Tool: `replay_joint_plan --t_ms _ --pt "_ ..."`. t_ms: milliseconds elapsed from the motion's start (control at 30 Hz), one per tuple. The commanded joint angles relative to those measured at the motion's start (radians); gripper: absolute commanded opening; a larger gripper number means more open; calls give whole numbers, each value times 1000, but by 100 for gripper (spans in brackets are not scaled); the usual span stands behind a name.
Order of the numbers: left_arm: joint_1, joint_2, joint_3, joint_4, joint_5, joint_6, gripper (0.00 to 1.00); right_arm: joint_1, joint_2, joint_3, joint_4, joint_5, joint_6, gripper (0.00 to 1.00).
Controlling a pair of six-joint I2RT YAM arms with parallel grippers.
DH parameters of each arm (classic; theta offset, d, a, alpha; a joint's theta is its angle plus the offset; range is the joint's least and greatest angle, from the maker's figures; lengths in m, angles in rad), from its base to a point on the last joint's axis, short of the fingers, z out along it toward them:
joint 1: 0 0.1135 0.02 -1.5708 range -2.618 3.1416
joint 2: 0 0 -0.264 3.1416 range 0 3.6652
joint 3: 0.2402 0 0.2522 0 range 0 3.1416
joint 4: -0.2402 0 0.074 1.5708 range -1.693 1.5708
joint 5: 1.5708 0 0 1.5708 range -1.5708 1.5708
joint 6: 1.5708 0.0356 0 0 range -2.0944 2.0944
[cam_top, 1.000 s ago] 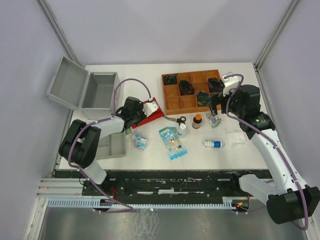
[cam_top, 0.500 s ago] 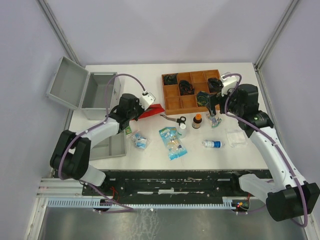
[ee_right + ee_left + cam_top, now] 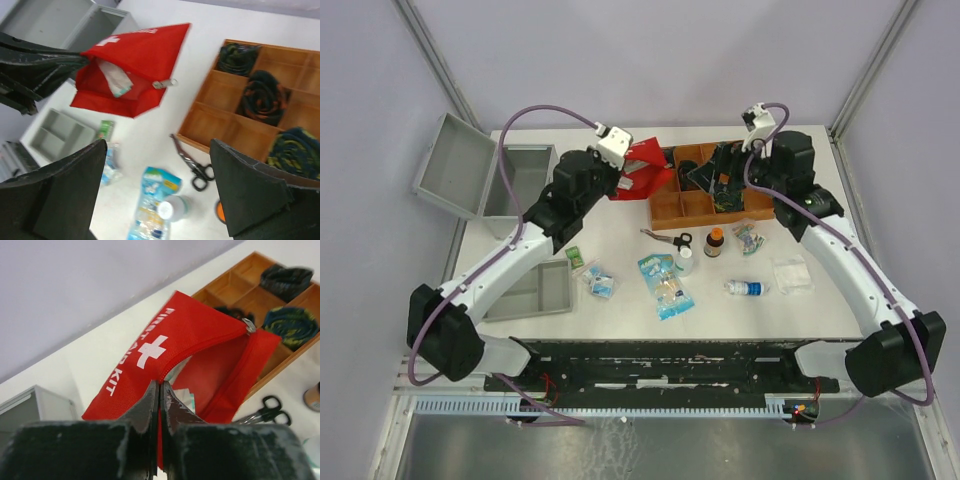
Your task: Organize the medicine kit
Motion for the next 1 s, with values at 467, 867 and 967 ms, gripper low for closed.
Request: replay_joint_plan --t_ms 467,867,967 --pt "-80 133 240 -137 -68 -428 3 137 -1 -274 403 78 305 84" --pt "-87 111 200 -142 38 -582 3 145 0 -328 406 201 277 79" --pt "-88 110 189 -141 83 -635 3 147 11 -332 411 207 289 73"
